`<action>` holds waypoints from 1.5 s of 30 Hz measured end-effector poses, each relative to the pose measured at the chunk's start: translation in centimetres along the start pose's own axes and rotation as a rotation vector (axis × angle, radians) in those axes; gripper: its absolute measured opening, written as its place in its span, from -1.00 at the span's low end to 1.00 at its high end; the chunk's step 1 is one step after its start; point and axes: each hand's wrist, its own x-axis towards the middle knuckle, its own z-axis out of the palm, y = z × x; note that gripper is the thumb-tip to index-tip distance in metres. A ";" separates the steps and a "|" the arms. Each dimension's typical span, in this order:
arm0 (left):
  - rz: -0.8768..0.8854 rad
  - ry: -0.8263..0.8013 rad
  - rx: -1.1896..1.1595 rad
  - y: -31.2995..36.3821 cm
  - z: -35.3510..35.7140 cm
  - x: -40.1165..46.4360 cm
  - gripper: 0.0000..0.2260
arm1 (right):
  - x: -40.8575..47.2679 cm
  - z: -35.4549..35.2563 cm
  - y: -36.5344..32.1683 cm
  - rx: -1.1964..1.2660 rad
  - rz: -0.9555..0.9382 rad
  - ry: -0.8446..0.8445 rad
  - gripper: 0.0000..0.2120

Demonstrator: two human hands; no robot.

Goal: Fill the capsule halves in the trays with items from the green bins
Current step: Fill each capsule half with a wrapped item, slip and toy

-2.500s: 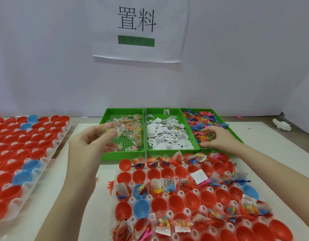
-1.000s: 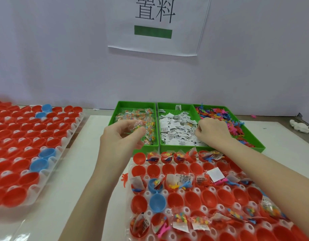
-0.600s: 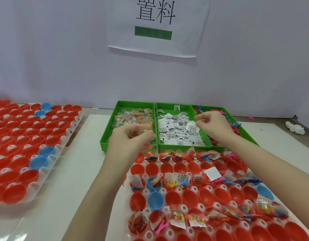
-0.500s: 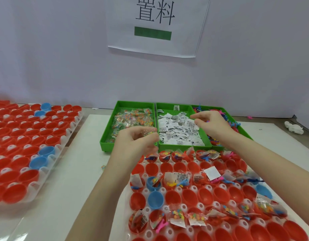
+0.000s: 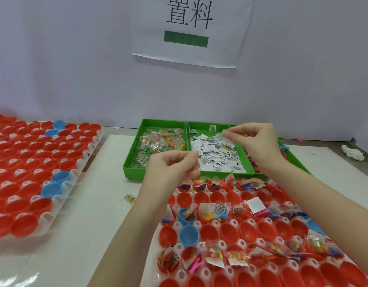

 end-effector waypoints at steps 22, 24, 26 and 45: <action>0.007 -0.257 -0.042 1.7 5.6 -9.0 -0.76 | -13.9 -7.5 -6.8 0.818 0.339 -0.106 -0.58; -0.031 -0.280 -0.044 1.5 5.8 -10.5 -0.80 | -15.2 -8.0 -6.7 0.824 0.271 -0.113 -0.59; -0.033 -0.308 -0.024 1.4 6.2 -11.8 -0.86 | -16.6 -8.5 -6.7 0.770 0.198 -0.133 -0.58; 0.002 -0.739 0.182 0.2 8.0 -16.2 -0.74 | -23.6 -10.4 -4.9 0.401 0.178 -0.251 -0.53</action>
